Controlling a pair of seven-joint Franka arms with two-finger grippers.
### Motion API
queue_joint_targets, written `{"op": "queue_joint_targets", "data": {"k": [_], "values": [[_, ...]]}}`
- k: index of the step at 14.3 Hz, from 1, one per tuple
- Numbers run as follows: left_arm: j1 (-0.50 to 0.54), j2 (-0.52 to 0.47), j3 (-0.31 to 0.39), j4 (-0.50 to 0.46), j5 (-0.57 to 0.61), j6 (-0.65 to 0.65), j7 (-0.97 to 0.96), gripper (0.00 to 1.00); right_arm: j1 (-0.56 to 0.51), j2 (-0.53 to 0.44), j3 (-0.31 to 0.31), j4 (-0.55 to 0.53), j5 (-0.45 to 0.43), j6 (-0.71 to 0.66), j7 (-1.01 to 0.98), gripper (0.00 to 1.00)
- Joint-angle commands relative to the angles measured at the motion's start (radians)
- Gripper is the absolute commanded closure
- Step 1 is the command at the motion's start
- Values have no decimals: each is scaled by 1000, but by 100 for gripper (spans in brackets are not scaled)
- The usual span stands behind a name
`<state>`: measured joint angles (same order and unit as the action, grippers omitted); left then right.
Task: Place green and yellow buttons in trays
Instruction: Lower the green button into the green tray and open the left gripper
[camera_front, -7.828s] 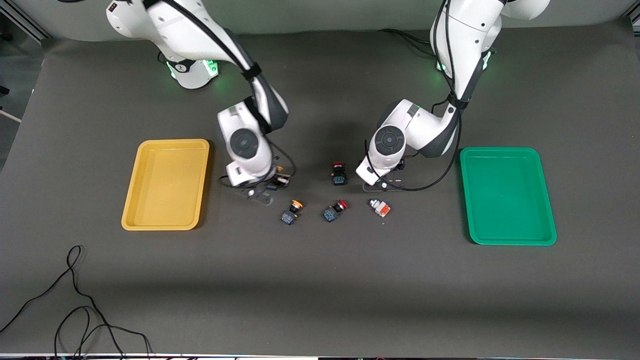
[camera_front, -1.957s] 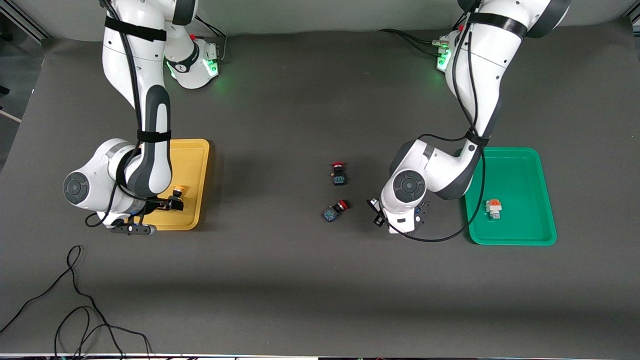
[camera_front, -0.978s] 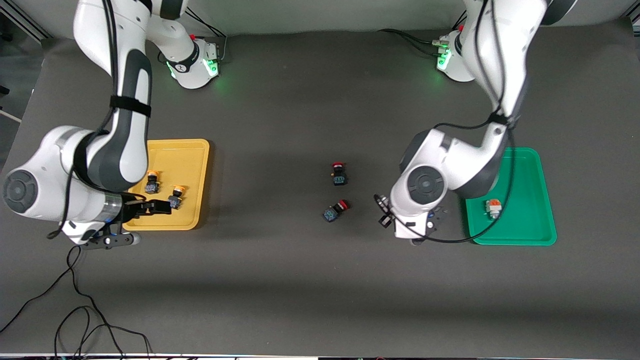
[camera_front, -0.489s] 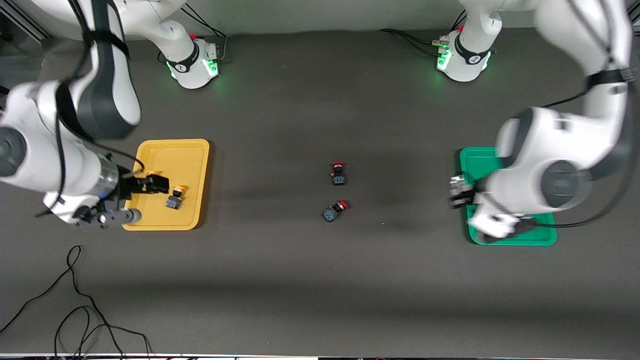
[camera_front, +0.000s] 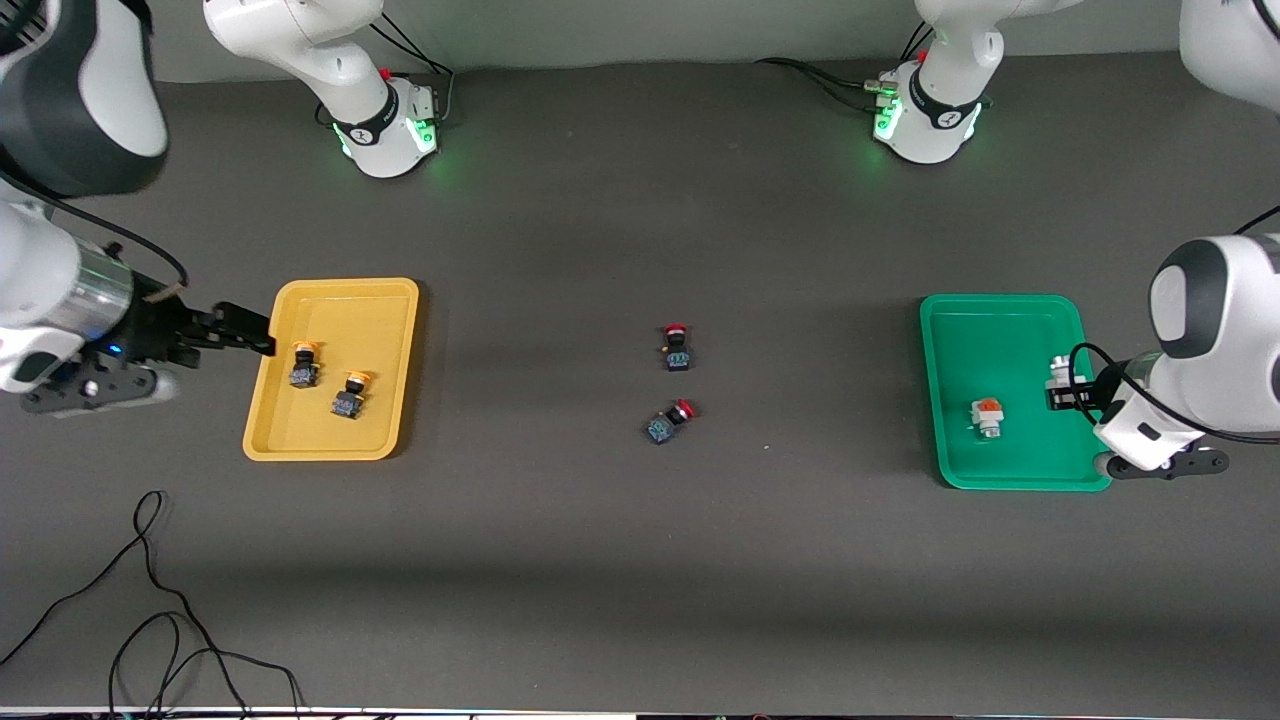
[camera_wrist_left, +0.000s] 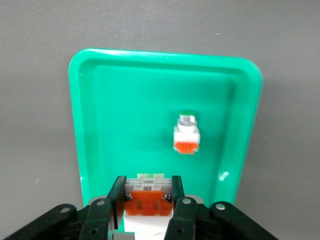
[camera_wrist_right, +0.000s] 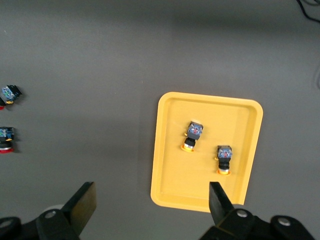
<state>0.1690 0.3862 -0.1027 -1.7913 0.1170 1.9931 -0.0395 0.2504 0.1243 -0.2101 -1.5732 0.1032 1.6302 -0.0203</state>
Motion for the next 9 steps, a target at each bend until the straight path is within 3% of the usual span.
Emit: {"op": "queue_joint_targets", "data": {"k": [1, 3, 5, 6, 7, 9], "values": [[70, -3, -9, -242, 32, 322, 46, 90, -98, -132, 106, -138, -27, 16, 123, 0], [99, 54, -9, -278, 42, 442, 47, 89, -181, -214, 187, -221, -27, 34, 155, 0], [101, 77, -8, -270, 70, 458, 47, 85, -215, -277, 199, -284, -27, 56, 148, 0], [106, 76, -9, -260, 72, 443, 50, 54, -239, -278, 195, -284, -28, 56, 136, 0], [104, 72, -9, -244, 72, 428, 64, 1, -247, -275, 192, -278, -33, 56, 114, 0], [104, 62, -11, -185, 72, 318, 84, 0, -255, -256, 193, -249, -88, 74, 89, 0]]}}
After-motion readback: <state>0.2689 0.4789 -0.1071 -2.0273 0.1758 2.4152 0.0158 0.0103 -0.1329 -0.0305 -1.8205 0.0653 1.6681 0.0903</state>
